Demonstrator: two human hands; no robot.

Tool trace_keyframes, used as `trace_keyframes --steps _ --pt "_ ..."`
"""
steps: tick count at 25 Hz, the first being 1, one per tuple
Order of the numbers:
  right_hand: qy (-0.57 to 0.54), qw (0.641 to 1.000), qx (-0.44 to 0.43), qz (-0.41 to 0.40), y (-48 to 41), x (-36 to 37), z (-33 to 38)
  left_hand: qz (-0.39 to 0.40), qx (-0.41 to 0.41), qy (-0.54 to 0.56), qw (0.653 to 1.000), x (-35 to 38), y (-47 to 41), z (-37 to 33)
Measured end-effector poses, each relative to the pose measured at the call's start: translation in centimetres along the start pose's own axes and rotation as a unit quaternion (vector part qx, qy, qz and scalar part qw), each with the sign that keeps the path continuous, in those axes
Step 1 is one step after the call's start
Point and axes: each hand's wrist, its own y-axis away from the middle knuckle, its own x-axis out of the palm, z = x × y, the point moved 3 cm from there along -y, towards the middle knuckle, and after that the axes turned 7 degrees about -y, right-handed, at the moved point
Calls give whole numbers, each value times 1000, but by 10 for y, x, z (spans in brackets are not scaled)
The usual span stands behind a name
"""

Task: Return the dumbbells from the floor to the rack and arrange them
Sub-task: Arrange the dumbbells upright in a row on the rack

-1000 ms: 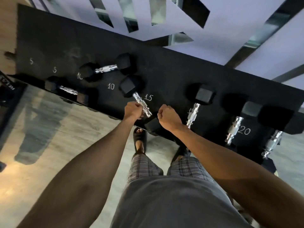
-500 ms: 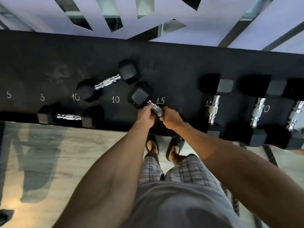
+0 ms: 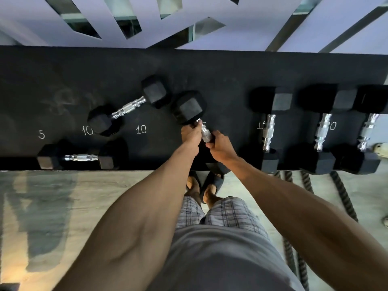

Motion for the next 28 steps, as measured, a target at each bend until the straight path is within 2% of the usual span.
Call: trace_keyframes --steps 5,10,14,21,28 --pt "-106 993 33 -38 -3 11 15 44 90 -189 977 1 -6 -38" --pt "-157 985 40 -49 -13 21 32 50 133 -276 950 -6 -13 -59" --pt "-138 989 19 -49 -16 28 36 59 145 -294 943 -14 -22 -57" --pt "-121 991 30 -50 -5 29 26 77 134 -284 946 -10 -19 -40" --pt "-105 993 17 -59 -15 7 36 87 147 -264 949 -5 -27 -62"
